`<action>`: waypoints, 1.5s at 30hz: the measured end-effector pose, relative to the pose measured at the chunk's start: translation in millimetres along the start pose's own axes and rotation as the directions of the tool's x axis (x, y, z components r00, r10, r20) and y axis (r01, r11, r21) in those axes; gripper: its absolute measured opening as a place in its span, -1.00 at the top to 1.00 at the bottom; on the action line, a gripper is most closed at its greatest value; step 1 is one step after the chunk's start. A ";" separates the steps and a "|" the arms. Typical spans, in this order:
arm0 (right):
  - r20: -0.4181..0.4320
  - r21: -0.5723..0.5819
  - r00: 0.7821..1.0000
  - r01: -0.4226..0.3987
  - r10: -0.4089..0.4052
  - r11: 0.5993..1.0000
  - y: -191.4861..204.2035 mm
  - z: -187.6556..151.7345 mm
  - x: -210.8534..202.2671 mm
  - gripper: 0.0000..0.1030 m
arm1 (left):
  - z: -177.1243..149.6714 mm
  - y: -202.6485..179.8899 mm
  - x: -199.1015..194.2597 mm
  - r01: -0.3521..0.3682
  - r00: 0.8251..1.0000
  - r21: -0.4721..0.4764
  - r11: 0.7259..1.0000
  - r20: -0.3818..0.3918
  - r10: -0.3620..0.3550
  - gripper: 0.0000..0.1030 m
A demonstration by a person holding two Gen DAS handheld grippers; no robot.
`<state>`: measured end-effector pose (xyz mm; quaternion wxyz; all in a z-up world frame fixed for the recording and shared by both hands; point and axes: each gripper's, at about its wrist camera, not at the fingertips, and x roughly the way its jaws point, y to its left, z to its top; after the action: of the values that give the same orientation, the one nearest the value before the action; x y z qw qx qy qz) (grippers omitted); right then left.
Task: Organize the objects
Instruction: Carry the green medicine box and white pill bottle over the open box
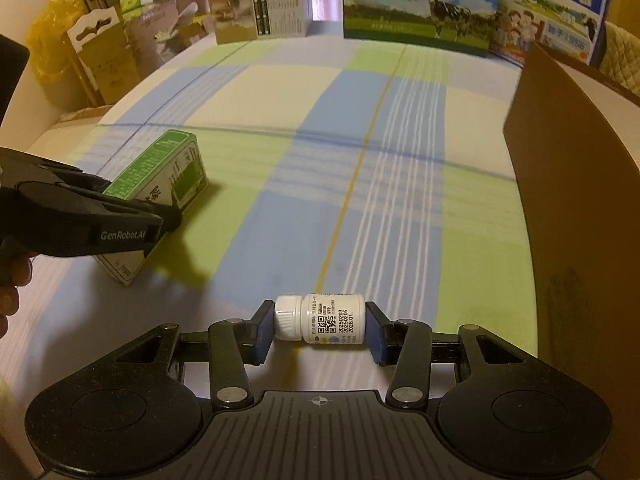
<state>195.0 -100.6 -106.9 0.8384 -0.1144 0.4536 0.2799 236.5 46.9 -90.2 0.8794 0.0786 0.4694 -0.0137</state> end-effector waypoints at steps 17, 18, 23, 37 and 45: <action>0.012 0.054 1.000 -0.019 0.018 0.998 -1.5 -37.0 -31.8 0.16 | -61.2 -50.4 -51.6 0.085 0.994 0.047 0.995 -0.069 -0.082 0.50; 0.015 0.047 1.000 -0.019 0.018 0.999 -1.1 -37.8 -31.7 0.16 | -63.4 -52.0 -53.2 0.090 0.994 0.040 0.995 -0.070 -0.087 0.50; 0.022 0.032 1.000 -0.016 0.015 0.999 -0.6 -39.3 -29.1 0.15 | -63.2 -50.6 -51.3 0.093 0.994 0.017 0.995 -0.064 -0.092 0.47; 0.024 -0.022 1.000 -0.012 0.012 1.000 2.8 -41.4 -26.0 0.14 | -54.4 -57.9 -42.4 0.094 0.996 0.052 0.994 -0.017 -0.093 0.49; 0.025 -0.021 0.999 -0.022 0.022 1.000 2.0 -40.6 -26.2 0.14 | -54.2 -60.6 -41.9 0.093 0.996 0.064 0.994 -0.015 -0.092 0.49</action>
<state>154.3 -126.6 -108.0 0.8396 -0.1147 0.4414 0.2952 162.5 -6.8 -92.7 0.8719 0.0850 0.4773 -0.0690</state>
